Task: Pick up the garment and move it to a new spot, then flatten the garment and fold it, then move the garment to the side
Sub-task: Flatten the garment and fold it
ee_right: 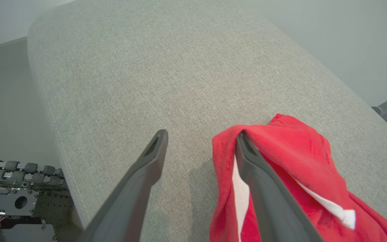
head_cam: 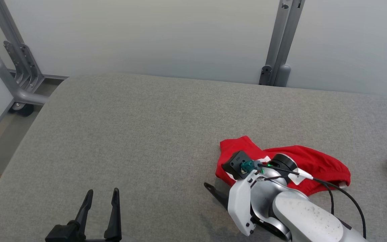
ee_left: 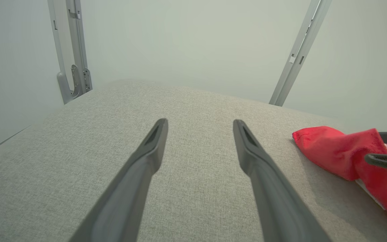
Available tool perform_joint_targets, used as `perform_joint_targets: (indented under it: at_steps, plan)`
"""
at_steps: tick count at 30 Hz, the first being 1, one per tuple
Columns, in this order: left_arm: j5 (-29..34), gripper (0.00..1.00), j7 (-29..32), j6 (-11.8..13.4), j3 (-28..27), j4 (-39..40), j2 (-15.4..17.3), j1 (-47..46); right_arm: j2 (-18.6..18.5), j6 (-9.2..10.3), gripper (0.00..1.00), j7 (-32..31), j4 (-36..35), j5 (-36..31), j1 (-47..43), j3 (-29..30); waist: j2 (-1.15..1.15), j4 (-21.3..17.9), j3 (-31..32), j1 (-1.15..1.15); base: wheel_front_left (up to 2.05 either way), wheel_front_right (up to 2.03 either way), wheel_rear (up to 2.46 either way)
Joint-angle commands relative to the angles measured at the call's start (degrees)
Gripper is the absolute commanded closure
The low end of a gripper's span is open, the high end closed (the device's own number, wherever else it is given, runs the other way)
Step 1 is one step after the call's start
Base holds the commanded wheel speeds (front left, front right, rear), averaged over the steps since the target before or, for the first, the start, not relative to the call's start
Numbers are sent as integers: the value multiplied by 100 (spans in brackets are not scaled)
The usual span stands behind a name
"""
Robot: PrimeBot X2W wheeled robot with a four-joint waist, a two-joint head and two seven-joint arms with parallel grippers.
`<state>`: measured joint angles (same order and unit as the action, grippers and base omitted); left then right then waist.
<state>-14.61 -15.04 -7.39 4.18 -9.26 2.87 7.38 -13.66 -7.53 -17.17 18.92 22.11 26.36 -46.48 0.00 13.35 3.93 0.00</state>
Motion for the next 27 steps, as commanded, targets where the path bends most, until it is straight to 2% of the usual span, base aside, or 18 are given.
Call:
perform_joint_targets:
  at_steps: [1, 4, 8, 14, 20, 27]
  plan:
    - [-43, 0, -16, -7, -16, 25, 7, 3, -40, 9, 0, 111, -90, 117, 69, -37, 0, -64, 14, 0, 0, 0, 0]
    - [-30, 0, -16, 0, -11, 29, 7, 11, -144, 9, 0, 112, -236, 239, 58, -16, 0, -156, 34, 0, 0, 0, 0]
    - [-13, 0, -16, 5, -3, 44, 7, 11, -278, 8, 0, -36, -428, 301, -159, 311, 0, -276, 59, 0, 0, 0, 0]
    - [128, 0, -16, -1, 105, 50, 7, -54, -428, 8, 0, 75, -944, -14, -799, 1401, 0, -521, 69, 0, 0, 0, 0]
    - [252, 0, -15, -7, 293, -28, 33, -190, -152, 8, 0, 733, -1603, -658, -1754, 2749, 0, -878, 37, 0, 0, 0, 0]
    - [188, 0, -16, -10, 659, -160, 130, -354, 298, 8, 0, 1693, -2071, -1279, -2636, 3707, 0, -1304, 14, 0, 0, 0, 0]
